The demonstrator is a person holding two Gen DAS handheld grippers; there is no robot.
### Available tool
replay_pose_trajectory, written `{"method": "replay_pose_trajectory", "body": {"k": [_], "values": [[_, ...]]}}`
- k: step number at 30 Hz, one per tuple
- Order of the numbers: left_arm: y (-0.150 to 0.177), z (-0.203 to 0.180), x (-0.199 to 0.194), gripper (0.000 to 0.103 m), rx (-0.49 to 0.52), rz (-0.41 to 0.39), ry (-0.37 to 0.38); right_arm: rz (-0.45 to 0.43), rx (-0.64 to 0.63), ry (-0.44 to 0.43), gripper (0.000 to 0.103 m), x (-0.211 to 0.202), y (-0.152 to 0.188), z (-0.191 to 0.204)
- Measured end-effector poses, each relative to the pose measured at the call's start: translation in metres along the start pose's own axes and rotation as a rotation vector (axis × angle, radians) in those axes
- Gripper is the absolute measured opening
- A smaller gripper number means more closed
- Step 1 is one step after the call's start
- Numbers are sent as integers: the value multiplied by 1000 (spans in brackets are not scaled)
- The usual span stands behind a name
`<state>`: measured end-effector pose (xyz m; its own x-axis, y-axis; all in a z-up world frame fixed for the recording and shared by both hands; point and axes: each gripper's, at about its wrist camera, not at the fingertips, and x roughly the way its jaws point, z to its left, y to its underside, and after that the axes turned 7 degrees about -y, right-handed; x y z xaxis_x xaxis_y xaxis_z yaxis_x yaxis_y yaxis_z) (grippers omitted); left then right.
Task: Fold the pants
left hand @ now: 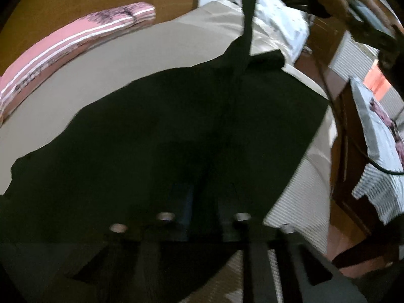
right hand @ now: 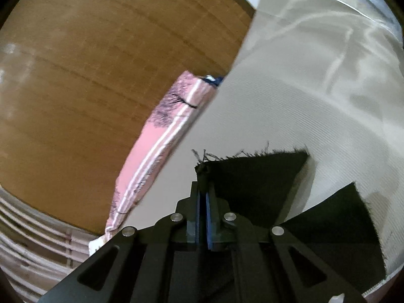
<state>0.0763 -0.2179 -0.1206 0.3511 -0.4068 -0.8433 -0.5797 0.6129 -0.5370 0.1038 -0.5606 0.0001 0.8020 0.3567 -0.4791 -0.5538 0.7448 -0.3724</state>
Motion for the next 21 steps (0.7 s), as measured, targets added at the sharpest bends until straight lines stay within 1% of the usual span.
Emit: {"method": "replay_pose_trajectory", "body": {"k": [2, 4, 9, 12, 15, 16, 18, 21], "values": [[-2, 11, -6, 4, -48, -22, 18, 0, -12, -2, 5, 3, -2, 11], [-6, 16, -14, 4, -54, -50, 13, -11, -24, -8, 5, 4, -4, 18], [-15, 10, -38, 4, -6, -115, -5, -51, -30, -34, 5, -9, -9, 29], [-16, 2, -47, 4, 38, -145, -1, -81, -28, -23, 5, -27, -8, 27], [-13, -8, -49, 4, 98, -158, -2, -106, -5, -4, 5, -50, 1, 13], [-11, -11, -47, 4, 121, -155, 0, -119, 3, 15, 5, -61, 8, 5], [-6, -17, -41, 4, 156, -142, 3, -132, 18, 42, 5, -72, 18, -7], [3, -23, -29, 4, 183, -107, 16, -144, 61, 102, 5, -92, 43, -37]]}}
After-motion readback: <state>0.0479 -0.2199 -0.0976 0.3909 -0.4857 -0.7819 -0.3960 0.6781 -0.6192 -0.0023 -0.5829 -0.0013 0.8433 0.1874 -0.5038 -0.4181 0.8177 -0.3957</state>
